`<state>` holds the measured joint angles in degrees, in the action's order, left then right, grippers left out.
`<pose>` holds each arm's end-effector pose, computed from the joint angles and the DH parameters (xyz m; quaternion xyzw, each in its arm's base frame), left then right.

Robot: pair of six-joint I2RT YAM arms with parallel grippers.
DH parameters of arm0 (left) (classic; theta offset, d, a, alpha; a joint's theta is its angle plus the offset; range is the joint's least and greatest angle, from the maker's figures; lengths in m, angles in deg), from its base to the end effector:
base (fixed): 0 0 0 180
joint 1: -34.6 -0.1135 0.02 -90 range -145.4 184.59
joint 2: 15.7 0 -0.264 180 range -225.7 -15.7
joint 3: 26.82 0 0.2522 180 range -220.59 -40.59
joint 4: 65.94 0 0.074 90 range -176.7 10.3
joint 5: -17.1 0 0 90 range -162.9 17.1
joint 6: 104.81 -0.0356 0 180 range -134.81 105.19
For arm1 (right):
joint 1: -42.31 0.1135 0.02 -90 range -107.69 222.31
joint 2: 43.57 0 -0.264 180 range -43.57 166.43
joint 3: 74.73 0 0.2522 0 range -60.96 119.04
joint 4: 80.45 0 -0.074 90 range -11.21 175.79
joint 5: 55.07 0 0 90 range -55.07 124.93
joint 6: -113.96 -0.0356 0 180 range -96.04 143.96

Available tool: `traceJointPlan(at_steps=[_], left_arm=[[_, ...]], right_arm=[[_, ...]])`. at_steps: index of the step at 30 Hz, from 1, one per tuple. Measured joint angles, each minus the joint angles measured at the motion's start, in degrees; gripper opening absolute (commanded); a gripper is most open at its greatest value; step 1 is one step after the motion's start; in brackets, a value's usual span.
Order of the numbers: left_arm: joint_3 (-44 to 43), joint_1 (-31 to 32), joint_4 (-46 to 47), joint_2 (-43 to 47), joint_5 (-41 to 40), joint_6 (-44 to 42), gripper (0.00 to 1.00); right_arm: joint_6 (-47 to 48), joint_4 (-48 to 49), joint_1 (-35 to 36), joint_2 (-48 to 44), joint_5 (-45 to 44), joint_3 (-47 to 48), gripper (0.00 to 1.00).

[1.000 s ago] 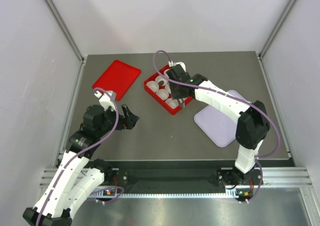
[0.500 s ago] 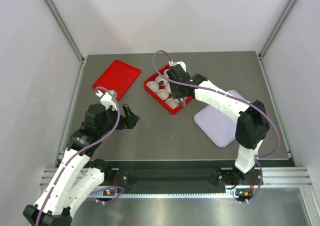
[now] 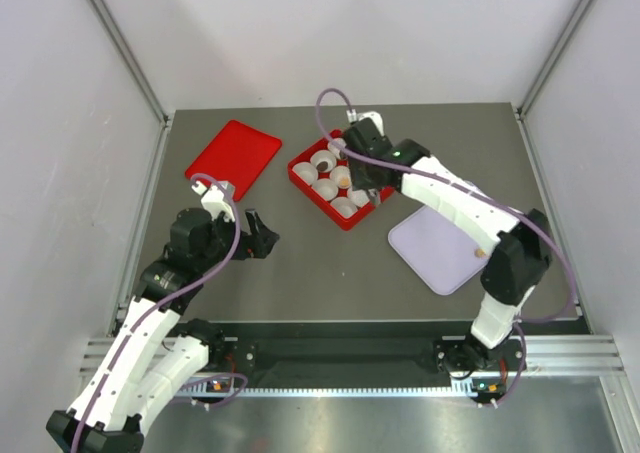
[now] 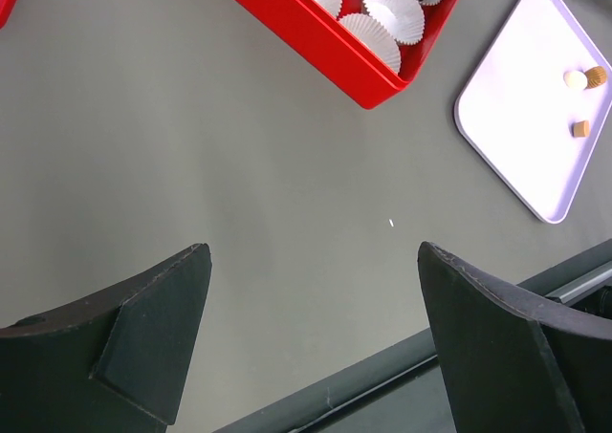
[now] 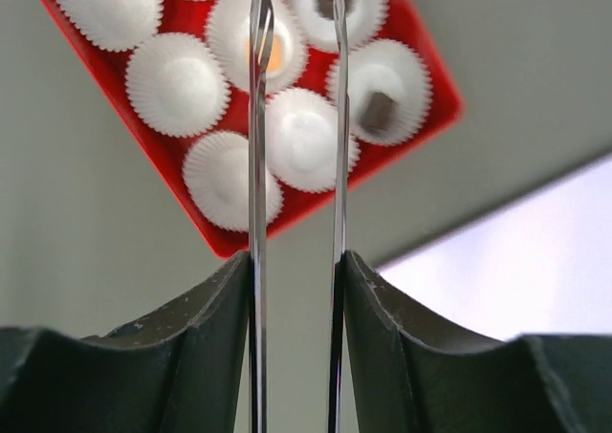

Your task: Pack the chocolate

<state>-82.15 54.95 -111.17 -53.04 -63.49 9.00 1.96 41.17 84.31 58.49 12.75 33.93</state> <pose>0.1358 -0.0566 0.3016 0.0170 0.8518 -0.2600 0.4546 0.3002 0.2522 0.3166 -0.0990 0.9241 0.0161 0.3688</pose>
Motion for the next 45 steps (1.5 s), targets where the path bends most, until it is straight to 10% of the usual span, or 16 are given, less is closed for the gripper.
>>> traceJointPlan(at_steps=[16,45], left_arm=[[0.0,0.0,0.02,0.37,1.18,0.0,0.94],[0.0,0.44,0.04,1.22,2.73,0.0,0.95]], right_arm=[[1.11,-11.37,-39.36,-39.71,4.44,-29.44,0.41],[-2.12,-18.58,-44.87,-46.38,14.21,-42.51,0.4]])
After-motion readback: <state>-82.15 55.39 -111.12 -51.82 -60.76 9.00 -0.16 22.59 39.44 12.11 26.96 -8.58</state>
